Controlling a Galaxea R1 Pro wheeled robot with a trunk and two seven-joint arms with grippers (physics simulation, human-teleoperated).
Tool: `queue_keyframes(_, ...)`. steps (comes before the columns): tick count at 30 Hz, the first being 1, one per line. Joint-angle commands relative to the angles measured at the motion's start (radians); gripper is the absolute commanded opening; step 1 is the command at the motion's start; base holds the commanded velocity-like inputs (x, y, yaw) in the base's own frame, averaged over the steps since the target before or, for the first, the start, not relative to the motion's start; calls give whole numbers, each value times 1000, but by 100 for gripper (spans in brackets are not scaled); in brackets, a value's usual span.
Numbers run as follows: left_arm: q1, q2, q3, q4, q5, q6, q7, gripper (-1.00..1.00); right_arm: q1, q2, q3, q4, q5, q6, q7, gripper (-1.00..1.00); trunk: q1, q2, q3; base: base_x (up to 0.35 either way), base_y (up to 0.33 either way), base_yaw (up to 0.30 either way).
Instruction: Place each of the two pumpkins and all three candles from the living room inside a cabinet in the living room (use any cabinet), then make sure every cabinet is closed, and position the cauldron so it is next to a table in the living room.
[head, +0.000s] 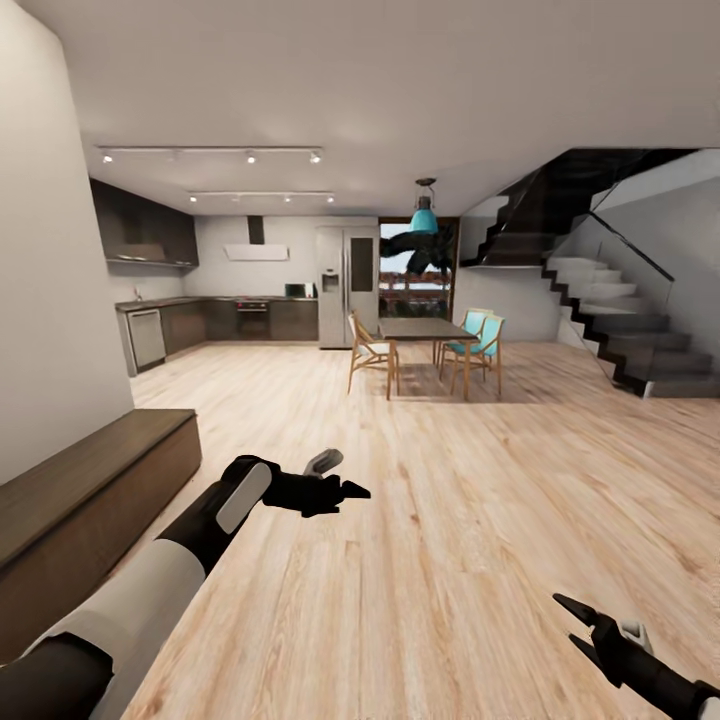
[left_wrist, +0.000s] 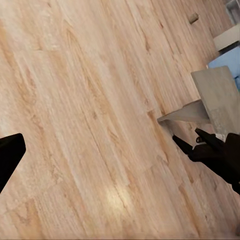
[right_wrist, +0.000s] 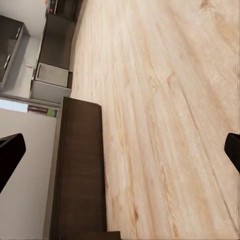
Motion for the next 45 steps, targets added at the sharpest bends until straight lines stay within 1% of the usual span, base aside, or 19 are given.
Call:
queue_keyframes(1, -1, 1, -2, 0, -9, 0, -10, 100, -1, 0, 7, 0, -11, 9, 0, 100, 0, -1, -3, 0, 0, -139)
queue_keyframes(16, -1, 1, -2, 0, -10, 0, -10, 100, -1, -1, 7, 0, -11, 11, -8, 100, 0, -1, -24, 0, 0, -126)
queue_keyframes(22, -1, 2, -2, 0, -10, 0, -10, 100, -1, -5, 7, 0, -11, 8, -8, 100, 0, -1, -33, 41, 13, -111)
queue_keyframes(31, -1, 1, -2, 0, -10, -1, -10, 100, -1, -6, 7, 2, -11, -4, -12, 100, 0, -1, -36, 278, 111, -15)
queue_keyframes(33, -1, 1, -2, 0, -10, -1, -10, 100, -1, -6, 7, 2, -11, -4, -25, 100, 0, -1, -36, 312, 120, -1)
queue_keyframes(35, -1, 1, -2, 0, -10, -1, -10, 100, -1, -6, 7, 1, -11, -6, -54, 100, 0, -1, -36, 313, 120, -1)
queue_keyframes(38, -1, 1, -2, 0, -10, -1, -10, 100, -1, -5, 6, 0, -12, -6, -67, 100, 0, -1, -36, 314, 120, 0)
queue_keyframes(45, -1, 1, -2, 0, -10, -1, -10, 100, -1, -6, 7, -1, -58, -5, -73, 100, 0, -1, -36, 315, 121, 0)
